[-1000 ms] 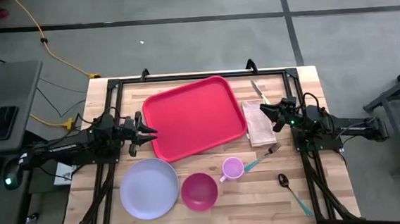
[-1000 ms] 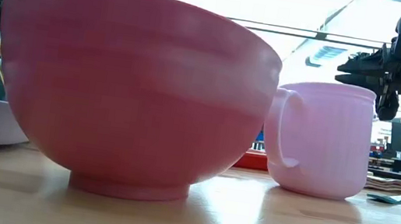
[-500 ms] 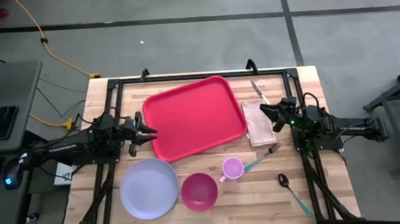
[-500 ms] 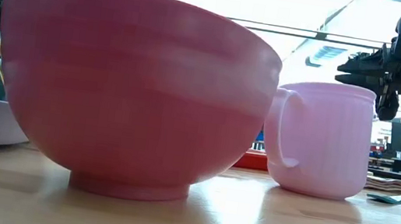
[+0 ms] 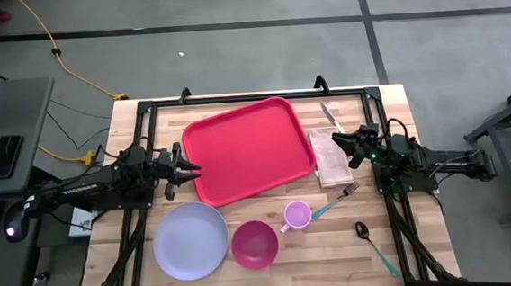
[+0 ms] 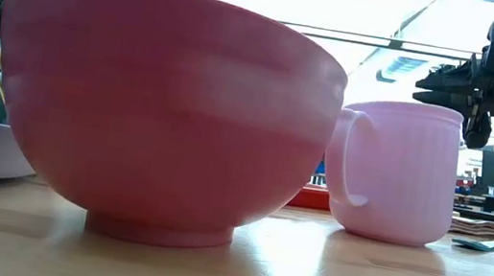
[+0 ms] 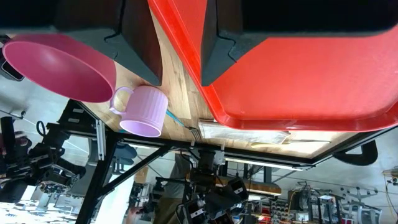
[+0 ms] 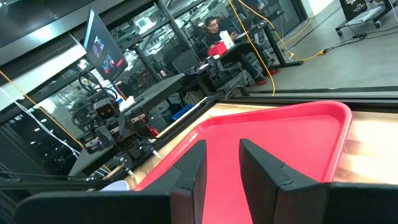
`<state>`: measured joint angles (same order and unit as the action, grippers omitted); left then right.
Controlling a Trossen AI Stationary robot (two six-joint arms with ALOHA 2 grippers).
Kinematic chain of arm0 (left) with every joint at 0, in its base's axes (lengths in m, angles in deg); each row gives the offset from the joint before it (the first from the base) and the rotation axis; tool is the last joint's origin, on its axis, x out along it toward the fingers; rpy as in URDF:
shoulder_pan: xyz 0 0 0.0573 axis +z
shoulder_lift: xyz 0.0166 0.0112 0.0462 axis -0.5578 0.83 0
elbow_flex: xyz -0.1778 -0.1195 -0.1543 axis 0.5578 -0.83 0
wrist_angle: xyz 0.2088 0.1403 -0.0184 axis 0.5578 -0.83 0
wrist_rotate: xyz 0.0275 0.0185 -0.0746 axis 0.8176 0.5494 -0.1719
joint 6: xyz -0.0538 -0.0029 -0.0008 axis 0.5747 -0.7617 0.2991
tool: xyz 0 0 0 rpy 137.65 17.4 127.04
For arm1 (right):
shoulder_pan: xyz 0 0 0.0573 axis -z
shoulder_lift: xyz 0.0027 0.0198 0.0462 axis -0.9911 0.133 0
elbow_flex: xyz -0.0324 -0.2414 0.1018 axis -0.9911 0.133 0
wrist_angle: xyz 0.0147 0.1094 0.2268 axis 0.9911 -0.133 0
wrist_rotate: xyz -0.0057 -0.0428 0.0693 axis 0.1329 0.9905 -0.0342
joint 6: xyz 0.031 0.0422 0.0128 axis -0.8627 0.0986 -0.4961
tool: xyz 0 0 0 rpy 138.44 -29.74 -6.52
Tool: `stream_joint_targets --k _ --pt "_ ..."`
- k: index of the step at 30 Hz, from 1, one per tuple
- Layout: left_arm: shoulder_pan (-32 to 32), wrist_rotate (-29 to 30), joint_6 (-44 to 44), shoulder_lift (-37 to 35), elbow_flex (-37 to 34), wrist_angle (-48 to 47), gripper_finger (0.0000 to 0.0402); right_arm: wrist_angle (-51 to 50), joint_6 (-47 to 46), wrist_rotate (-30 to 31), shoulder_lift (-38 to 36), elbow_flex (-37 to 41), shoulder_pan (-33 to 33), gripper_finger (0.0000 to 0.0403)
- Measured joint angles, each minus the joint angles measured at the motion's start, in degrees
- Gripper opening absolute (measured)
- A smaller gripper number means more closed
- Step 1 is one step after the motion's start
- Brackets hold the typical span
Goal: Set up tray
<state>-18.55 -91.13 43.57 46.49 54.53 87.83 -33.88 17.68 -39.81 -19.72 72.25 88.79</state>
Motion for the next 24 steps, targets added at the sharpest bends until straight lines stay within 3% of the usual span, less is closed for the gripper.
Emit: stream_joint_targets --k 20,24 --pt "0.0 0.0 0.0 0.0 0.0 0.0 0.0140 2.1 0.3 1.6 0.0 0.1 0.0 0.0074" --pt "0.0 0.0 0.0 0.0 0.0 0.0 0.0140 6.0 1.0 -2.6 0.0 0.1 0.0 0.0074"
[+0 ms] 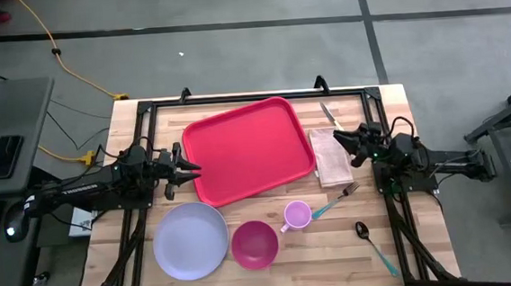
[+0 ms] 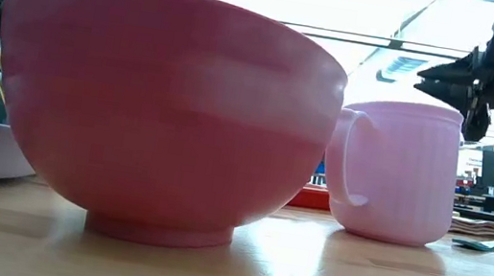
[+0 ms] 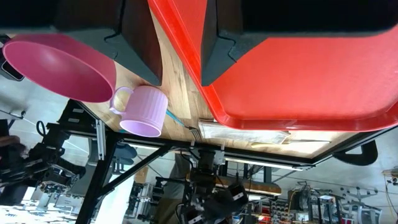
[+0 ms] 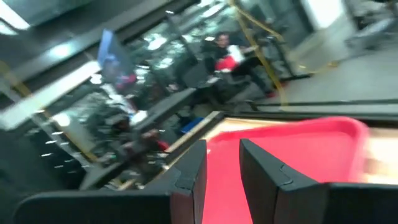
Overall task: Set up tray
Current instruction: Put the light pink mug at the top left of the red tray
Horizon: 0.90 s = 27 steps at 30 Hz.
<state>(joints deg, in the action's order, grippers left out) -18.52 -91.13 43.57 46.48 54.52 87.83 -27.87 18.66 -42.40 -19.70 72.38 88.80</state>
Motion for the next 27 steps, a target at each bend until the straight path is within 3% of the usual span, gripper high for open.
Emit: stream_joint_targets --k 5,11,19,27 --pt "0.0 0.0 0.0 0.0 0.0 0.0 0.0140 1.9 -1.3 -11.9 0.0 -0.2 -0.8 0.0074" --pt "0.0 0.0 0.1 0.0 0.0 0.0 0.0140 -3.8 -2.4 -13.7 5.4 -7.2 -3.3 0.0074" --pt "0.0 0.0 2.5 0.0 0.0 0.0 0.0140 -24.8 5.2 -14.5 26.6 -29.5 -6.6 0.0074" --pt "0.0 0.0 3.1 0.0 0.0 0.0 0.0140 -44.3 13.3 -20.5 49.5 -50.1 -10.5 0.0074"
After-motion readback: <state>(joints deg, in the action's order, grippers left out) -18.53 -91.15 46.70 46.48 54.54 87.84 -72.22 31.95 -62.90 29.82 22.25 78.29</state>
